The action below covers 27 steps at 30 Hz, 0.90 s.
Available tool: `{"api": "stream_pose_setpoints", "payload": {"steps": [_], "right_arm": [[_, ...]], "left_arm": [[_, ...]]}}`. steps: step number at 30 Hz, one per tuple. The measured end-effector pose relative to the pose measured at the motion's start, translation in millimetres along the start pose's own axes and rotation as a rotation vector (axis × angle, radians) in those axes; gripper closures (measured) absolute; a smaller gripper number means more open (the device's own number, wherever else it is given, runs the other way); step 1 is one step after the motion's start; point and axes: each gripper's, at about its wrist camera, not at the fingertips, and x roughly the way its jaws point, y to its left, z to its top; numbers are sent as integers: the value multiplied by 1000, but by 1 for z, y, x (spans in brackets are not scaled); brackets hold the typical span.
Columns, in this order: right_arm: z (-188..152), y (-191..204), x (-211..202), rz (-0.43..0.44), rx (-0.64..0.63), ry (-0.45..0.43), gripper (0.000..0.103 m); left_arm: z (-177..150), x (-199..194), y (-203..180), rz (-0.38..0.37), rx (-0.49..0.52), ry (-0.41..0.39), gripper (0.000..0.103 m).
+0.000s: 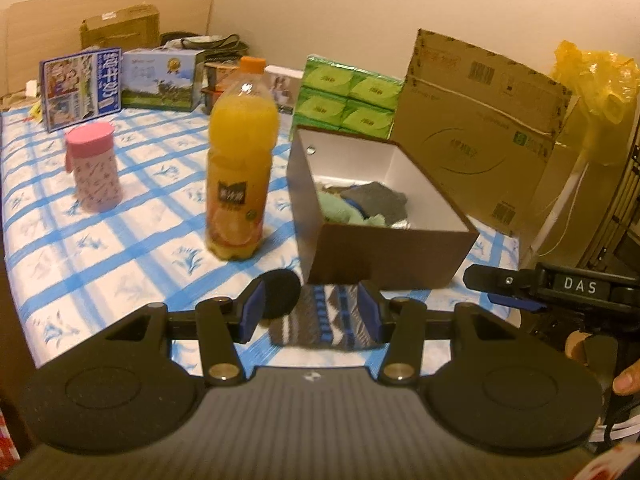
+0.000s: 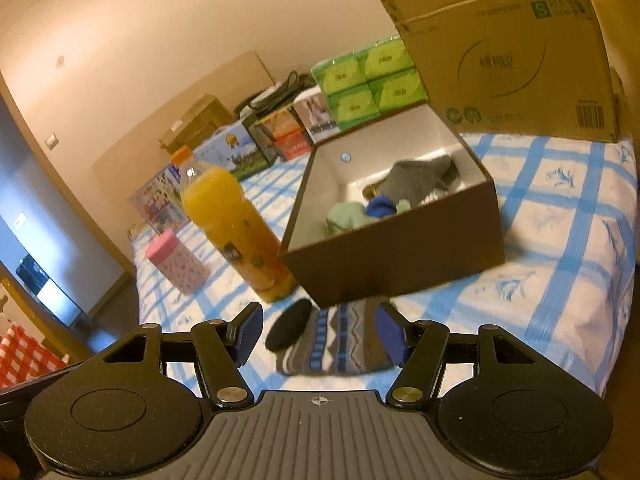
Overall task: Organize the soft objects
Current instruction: 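Withdraw both tools from the box toward the sock and black sponge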
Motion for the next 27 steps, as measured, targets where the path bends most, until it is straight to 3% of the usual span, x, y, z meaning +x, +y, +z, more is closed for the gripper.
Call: {"api": "stream_pose_setpoints", "payload": {"steps": [9,13,27], "right_arm": [[-19,12,14,-6,-33,56,41],[-27,18,20,-8,-56,81,41],[-47,15,49,-66,-109,147,41]], "left_arm": [[-16,-5,14,37,-17,25,54],[-20,-4,17,53,-17,37,49],[-37,16,23,89,-15,106,49]]}}
